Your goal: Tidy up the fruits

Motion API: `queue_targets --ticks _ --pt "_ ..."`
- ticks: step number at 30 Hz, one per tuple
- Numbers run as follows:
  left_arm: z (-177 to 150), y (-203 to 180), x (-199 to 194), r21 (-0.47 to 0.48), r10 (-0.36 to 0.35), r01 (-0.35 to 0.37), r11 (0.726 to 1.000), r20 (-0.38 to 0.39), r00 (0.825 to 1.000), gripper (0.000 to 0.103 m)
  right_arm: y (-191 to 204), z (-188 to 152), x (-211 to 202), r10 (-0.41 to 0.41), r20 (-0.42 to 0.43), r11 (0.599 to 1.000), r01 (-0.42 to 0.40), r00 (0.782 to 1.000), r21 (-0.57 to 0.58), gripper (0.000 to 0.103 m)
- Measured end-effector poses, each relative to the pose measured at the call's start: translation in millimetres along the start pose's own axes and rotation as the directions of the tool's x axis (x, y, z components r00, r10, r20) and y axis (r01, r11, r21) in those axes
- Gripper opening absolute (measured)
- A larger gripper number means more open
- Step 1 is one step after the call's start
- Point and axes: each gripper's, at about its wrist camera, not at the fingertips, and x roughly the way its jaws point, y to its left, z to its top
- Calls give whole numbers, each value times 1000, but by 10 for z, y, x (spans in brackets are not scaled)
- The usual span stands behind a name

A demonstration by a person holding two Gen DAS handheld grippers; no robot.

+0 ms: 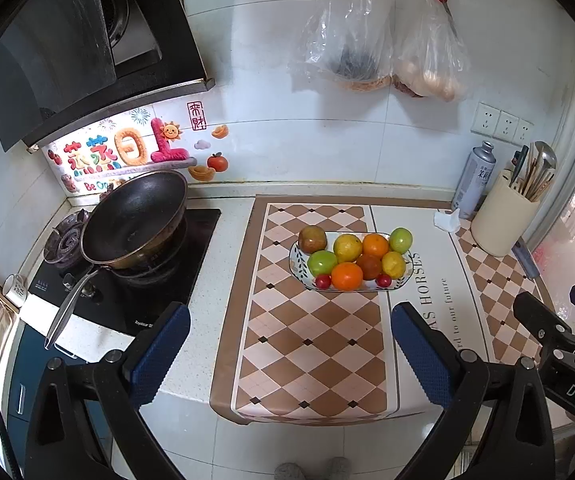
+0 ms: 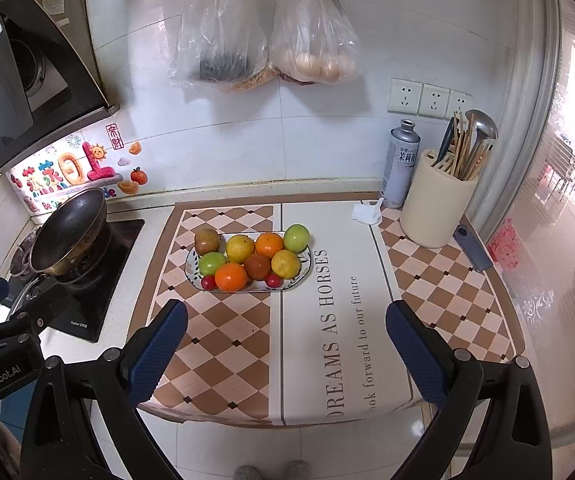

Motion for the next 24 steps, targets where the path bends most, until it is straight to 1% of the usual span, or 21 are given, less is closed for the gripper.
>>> queue_targets --ticks 24 --pt "-1 6 -19 -1 -3 3 1000 2 1000 103 22 -29 -21 -5 10 1000 5 1000 3 102"
